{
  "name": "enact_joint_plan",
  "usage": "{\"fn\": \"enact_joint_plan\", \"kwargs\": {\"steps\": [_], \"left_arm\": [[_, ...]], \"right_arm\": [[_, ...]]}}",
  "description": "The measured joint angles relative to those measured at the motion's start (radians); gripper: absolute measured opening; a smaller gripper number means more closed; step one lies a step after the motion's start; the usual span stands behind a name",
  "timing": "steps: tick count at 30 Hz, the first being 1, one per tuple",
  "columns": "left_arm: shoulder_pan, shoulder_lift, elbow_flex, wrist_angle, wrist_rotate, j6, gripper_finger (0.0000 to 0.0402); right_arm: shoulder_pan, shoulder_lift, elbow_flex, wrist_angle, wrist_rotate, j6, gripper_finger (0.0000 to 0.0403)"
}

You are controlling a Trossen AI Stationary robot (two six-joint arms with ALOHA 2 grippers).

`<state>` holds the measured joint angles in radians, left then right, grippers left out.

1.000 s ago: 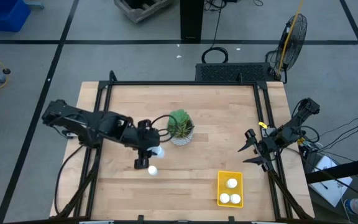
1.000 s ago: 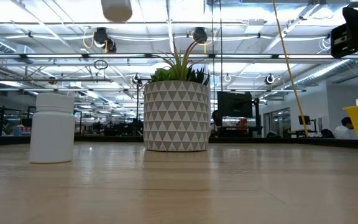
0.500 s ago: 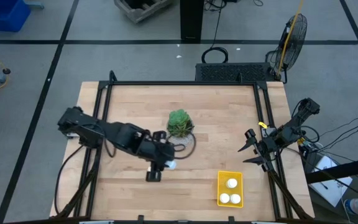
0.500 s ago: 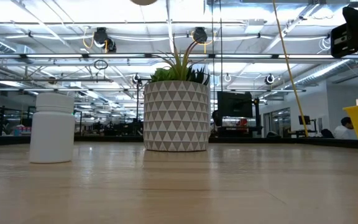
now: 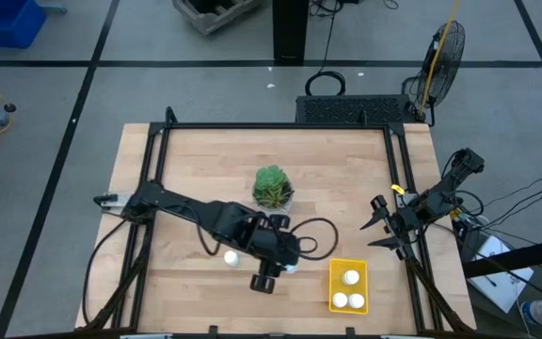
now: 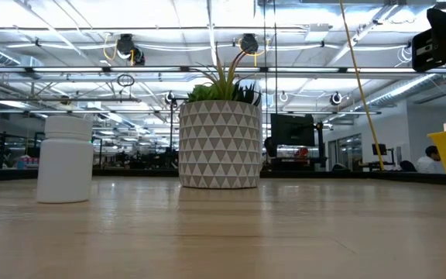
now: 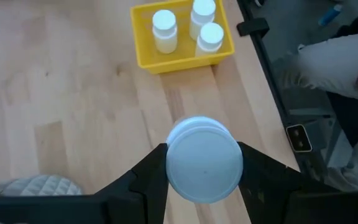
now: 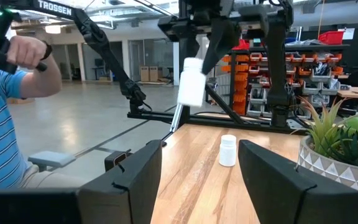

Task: Pick and place pill bottles into a basket
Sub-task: Put the white pill bottle into the bin

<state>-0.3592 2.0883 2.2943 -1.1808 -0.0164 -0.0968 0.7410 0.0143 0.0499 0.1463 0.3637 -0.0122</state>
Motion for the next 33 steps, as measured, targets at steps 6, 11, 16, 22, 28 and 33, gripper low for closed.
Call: {"fn": "enact_joint_plan", "kwargs": {"steps": [6, 11, 16, 22, 28, 33], "left_arm": [[0.029, 0.056, 0.022, -0.001, 0.017, -0.001, 0.0165], [0.047, 0.092, 0.022, 0.007, 0.017, -0.008, 0.0167], [0.063, 0.123, 0.022, 0.019, 0.034, 0.006, 0.0165], [0.068, 0.128, 0.020, 0.025, 0.026, 0.021, 0.0165], [0.067, 0.128, 0.020, 0.010, 0.025, 0.040, 0.0165], [0.067, 0.128, 0.020, -0.032, 0.016, 0.041, 0.0165]], "right_arm": [[0.000, 0.000, 0.000, 0.000, 0.000, 0.000, 0.0208], [0.000, 0.000, 0.000, 0.000, 0.000, 0.000, 0.0204], [0.000, 0.000, 0.000, -0.001, 0.000, 0.000, 0.0207], [0.000, 0.000, 0.000, 0.000, 0.000, 0.000, 0.0205], [0.000, 0.000, 0.000, 0.000, 0.000, 0.000, 0.0207], [0.000, 0.000, 0.000, 0.000, 0.000, 0.000, 0.0206]]}}
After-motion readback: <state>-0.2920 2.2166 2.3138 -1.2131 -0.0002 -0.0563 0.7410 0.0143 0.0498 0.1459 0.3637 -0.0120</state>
